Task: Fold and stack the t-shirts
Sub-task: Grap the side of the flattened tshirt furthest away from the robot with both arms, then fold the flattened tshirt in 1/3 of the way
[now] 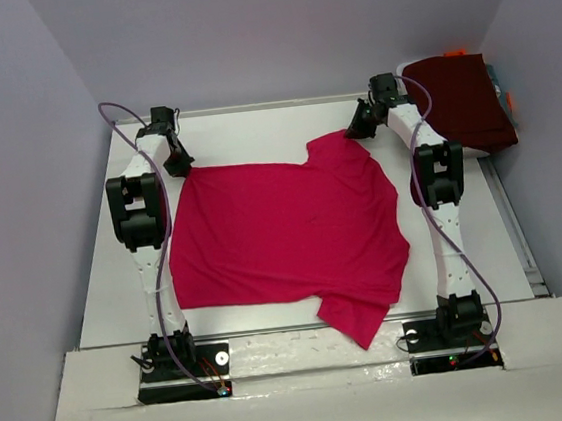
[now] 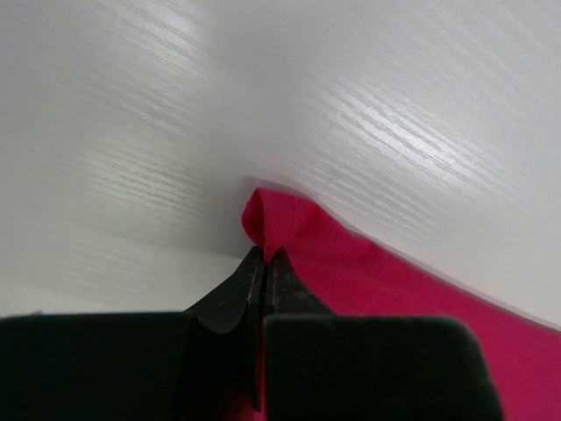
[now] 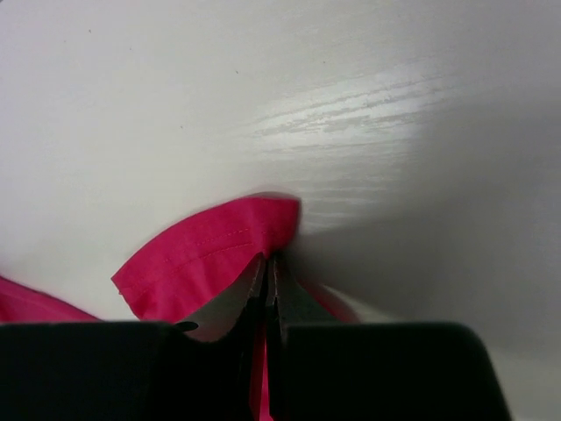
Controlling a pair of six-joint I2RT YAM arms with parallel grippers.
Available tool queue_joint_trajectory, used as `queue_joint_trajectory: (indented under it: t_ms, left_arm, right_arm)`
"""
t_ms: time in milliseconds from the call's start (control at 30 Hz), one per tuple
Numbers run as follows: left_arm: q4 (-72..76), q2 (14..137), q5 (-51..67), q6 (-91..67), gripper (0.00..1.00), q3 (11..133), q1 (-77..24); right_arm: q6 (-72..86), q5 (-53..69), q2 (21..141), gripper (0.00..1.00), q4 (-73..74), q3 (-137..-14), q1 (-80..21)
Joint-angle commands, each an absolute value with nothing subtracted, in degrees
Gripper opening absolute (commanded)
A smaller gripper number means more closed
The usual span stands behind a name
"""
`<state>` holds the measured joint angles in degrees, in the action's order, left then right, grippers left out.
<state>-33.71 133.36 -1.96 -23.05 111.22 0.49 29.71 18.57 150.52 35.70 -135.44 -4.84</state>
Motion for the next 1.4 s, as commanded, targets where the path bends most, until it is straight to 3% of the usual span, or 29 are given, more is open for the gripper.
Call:
queue_joint_trajectory:
  t_ms: [0, 833, 1367]
  left_arm:
    - [-32.18, 133.42, -2.20, -21.97, 0.06, 112.06, 0.79]
    - [-22.06, 137.72, 3.60, -21.36, 0.06, 123.92, 0.79]
    - [-23.99, 137.03, 1.15, -21.62, 0.06, 127.44, 1.32]
  right_arm:
    - [29.53, 18.54, 146.17, 0.07, 39.99, -133.16, -4.92]
    - [31.64, 17.67, 150.03, 0.07, 39.29, -150.11, -3.25]
    - [32.26, 21.44, 145.20, 0.07, 41.13, -147.75, -1.49]
